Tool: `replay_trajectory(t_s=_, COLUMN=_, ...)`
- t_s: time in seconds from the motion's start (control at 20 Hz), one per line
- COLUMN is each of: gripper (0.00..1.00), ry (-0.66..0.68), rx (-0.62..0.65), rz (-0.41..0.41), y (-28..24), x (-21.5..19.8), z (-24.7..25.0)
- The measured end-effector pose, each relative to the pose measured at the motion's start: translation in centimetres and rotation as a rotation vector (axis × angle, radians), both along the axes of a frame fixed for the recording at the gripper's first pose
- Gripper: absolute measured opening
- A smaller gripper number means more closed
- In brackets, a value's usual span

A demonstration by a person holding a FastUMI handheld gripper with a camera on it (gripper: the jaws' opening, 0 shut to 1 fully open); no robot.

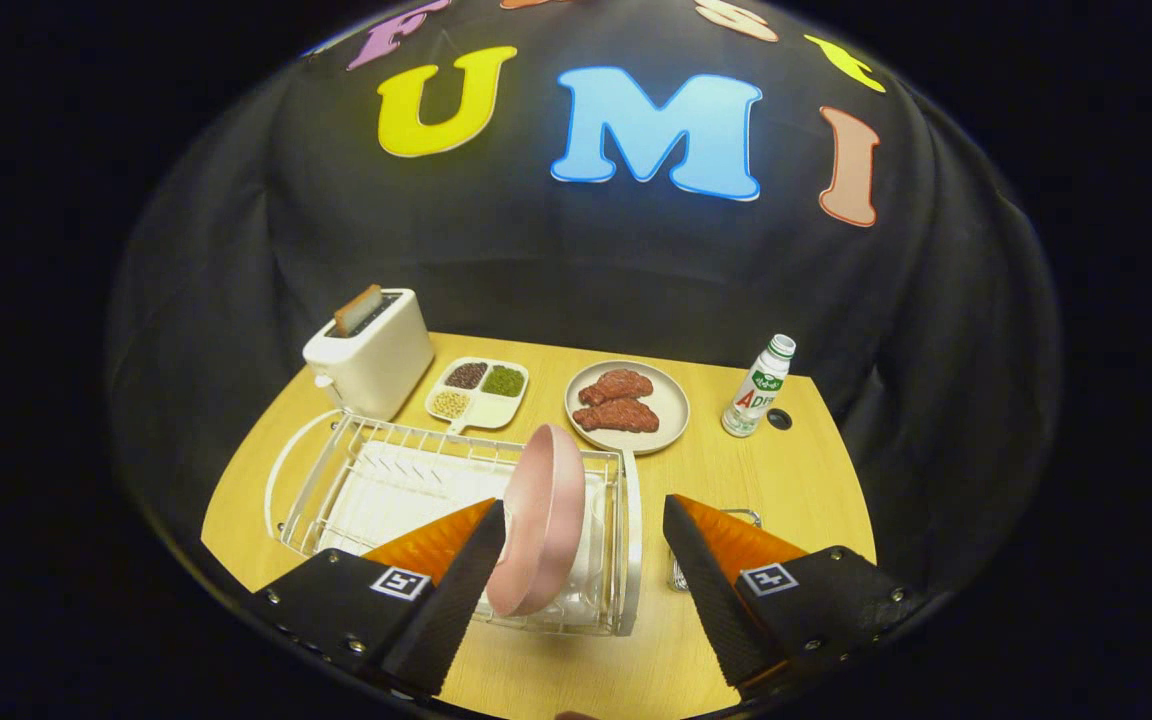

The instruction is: Take the plate from the dish rack, then take the spoon from the basket and place it into the plate.

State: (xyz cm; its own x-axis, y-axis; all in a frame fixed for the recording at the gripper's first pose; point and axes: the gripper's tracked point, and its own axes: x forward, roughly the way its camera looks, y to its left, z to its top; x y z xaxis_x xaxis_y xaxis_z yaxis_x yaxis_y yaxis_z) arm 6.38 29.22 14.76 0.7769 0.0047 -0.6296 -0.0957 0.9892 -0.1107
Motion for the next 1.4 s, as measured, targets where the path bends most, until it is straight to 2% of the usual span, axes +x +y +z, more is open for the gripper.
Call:
replay_trajectory(t_s=0.1, gripper=0.96, ry=0.028, rx=-0.072, rz=-0.062, y=-0.3, x=1.0, z=-1.4)
replay_trajectory(t_s=0.2, gripper=0.85, ry=0.055, rx=-0.132, rz=-0.127, y=-0.7, x=1.7, z=-2.5)
replay_trajectory(t_s=0.25, gripper=0.85, ry=0.057, rx=-0.157, rz=-0.166, y=-1.0, x=2.2, z=-2.6)
replay_trajectory(t_s=0.4, gripper=0.66, ry=0.084, rx=-0.224, rz=-0.225, y=-1.1, x=2.5, z=-3.5)
replay_trajectory(t_s=0.45, gripper=0.66, ry=0.096, rx=-0.256, rz=-0.248, y=-1.6, x=2.6, z=-3.5)
replay_trajectory(t_s=0.55, gripper=0.28, ry=0.126, rx=-0.259, rz=-0.246, y=-0.9, x=2.8, z=-4.8)
replay_trajectory(t_s=0.6, gripper=0.13, ry=0.119, rx=-0.258, rz=-0.255, y=-1.0, x=3.0, z=-5.0)
replay_trajectory(t_s=0.7, gripper=0.12, ry=0.120, rx=-0.252, rz=-0.272, y=-0.8, x=3.0, z=-4.7)
replay_trajectory(t_s=0.75, gripper=0.05, ry=0.120, rx=-0.258, rz=-0.277, y=-0.5, x=2.8, z=-4.4)
replay_trajectory(t_s=1.2, gripper=0.05, ry=0.138, rx=-0.347, rz=-0.286, y=0.0, x=2.3, z=-2.2)
replay_trajectory(t_s=1.3, gripper=0.05, ry=0.112, rx=-0.409, rz=-0.269, y=0.9, x=2.8, z=-1.5)
replay_trajectory(t_s=1.4, gripper=0.05, ry=0.042, rx=-0.534, rz=-0.257, y=1.0, x=3.3, z=0.9)
